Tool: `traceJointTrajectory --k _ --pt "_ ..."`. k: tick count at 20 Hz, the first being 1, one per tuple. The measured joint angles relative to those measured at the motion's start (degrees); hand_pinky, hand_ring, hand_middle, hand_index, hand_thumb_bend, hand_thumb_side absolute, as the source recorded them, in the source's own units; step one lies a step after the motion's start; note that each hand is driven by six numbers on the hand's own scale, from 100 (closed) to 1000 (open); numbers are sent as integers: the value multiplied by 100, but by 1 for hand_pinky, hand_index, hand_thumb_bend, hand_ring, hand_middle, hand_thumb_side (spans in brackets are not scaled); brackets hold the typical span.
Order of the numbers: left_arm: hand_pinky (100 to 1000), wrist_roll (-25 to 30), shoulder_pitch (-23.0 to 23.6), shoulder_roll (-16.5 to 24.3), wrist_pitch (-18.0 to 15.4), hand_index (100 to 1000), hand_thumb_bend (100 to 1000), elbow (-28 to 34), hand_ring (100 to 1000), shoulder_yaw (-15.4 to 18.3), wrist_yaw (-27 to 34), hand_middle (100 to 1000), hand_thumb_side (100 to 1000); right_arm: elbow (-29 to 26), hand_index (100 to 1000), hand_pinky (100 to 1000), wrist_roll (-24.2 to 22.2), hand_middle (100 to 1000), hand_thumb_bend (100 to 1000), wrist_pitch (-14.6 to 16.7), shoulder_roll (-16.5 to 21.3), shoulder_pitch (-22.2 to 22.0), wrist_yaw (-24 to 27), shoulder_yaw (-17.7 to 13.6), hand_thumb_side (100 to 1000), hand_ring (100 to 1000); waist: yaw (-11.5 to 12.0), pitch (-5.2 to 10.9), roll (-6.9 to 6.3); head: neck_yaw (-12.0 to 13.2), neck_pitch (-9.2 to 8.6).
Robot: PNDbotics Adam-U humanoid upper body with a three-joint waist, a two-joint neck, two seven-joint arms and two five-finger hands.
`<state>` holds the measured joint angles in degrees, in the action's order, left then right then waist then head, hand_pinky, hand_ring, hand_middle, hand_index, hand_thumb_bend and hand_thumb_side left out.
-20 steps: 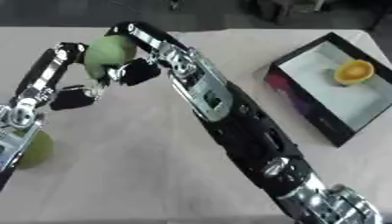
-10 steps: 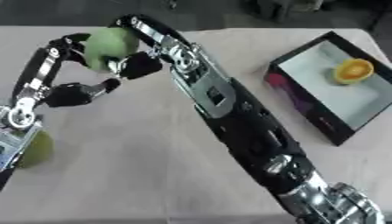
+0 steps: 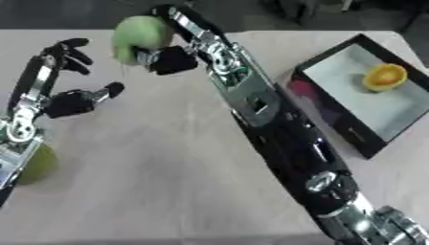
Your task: Pick up the objects with one hand, pass them to the other hand, and then place them into the box on the other side of the table.
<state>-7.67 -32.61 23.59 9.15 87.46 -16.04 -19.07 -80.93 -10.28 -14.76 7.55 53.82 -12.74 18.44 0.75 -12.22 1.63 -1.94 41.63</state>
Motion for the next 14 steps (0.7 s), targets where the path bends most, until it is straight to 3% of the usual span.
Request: traceJointTrajectory --k 7,14 --pt "750 -102 161 253 -12 820 657 43 564 141 105 573 433 -81 600 994 515 572 100 -147 571 -439 303 -560 100 802 -43 1 -52 -90 1" --pt "748 -151 253 403 -60 808 651 136 560 241 197 567 427 130 601 994 1036 573 100 -213 1122 -705 439 -1045 100 802 -100 1 -108 -428 -10"
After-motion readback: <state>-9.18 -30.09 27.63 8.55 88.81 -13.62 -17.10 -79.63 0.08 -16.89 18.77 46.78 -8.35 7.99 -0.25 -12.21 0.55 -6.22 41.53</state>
